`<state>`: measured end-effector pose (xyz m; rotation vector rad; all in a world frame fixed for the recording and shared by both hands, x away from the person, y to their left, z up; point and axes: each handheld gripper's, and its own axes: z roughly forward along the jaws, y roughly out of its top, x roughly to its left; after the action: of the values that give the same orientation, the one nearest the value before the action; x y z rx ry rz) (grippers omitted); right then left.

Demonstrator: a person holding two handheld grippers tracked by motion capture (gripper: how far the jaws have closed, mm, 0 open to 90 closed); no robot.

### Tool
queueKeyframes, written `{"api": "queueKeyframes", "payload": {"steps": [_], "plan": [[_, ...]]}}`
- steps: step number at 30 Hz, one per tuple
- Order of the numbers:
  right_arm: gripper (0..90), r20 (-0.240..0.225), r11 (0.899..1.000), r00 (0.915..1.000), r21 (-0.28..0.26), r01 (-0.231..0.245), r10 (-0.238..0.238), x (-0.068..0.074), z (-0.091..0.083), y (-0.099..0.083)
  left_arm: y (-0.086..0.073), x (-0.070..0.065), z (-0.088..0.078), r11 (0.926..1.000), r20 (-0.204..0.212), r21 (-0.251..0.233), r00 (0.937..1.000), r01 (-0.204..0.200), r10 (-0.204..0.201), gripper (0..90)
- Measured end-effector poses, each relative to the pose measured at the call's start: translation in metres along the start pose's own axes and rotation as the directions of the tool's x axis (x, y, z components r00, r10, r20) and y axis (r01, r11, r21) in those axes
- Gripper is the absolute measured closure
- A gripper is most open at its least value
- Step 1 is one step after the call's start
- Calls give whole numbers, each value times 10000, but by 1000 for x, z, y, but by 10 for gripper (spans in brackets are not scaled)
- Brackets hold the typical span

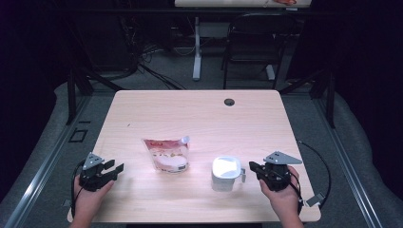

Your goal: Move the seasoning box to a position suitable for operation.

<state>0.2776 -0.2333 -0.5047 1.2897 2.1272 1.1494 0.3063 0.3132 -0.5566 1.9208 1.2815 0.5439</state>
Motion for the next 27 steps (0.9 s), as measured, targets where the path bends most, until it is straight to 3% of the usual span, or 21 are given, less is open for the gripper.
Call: {"api": "queueKeyframes", "payload": {"steps": [17, 27], "plan": [[900, -396, 9976, 9972, 255, 639, -629, 14, -4, 26, 0, 1, -1, 10000, 32, 79, 10000, 18, -18, 547], [900, -743, 9882, 9895, 805, 1301, -1242, 25, -10, 47, 0, 1, -1, 10000, 60, 67, 10000, -2, 1, 546]]}}
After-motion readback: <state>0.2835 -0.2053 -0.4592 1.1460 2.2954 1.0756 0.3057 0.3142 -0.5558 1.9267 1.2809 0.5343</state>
